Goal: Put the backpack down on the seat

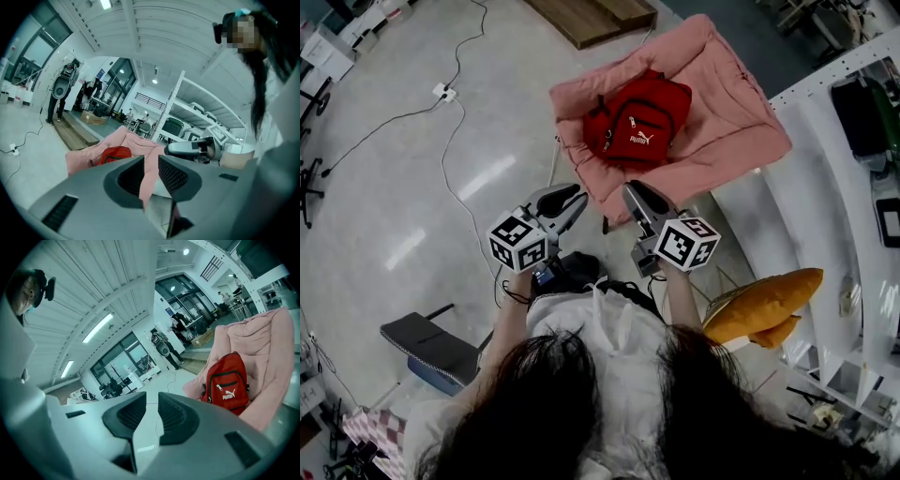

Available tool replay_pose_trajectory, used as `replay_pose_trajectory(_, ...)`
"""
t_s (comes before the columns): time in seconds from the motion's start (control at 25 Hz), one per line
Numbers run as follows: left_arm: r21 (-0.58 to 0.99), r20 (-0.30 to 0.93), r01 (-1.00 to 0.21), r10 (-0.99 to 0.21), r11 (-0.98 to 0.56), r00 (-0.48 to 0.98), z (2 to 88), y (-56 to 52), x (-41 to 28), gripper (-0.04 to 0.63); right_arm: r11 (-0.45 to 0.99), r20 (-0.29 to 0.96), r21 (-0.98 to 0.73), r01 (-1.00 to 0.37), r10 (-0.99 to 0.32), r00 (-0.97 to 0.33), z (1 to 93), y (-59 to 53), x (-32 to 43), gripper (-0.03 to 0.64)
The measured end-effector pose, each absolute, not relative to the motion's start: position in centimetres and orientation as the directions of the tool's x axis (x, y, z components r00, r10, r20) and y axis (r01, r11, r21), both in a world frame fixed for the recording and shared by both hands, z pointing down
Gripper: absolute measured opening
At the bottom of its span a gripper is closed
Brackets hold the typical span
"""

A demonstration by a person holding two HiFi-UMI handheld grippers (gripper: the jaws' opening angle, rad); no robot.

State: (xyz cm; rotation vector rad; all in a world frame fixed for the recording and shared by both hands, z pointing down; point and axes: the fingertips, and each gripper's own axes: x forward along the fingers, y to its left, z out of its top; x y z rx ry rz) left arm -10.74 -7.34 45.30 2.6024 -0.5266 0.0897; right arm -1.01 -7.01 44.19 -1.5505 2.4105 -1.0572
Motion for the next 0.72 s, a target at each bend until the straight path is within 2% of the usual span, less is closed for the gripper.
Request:
replay_pose_trajectory(0.2,0.473,0.113,-0.36,-0.35,-0.804,0.93,43.8,-3.9,-8.0,0.103,0.257,0.273,-0.599,-0.759,-0.825,-0.495,43.8,-3.3,0.9,0.086)
replay_pose_trajectory(0.72,0.412,0.197,-0.401,-0.349,-0.818,0.916,43.7,8.1,-2.8,0.102,0.301,0.235,-0.625,-0.72,-0.807,-0.541,43.7,8.0,4.5,0.086)
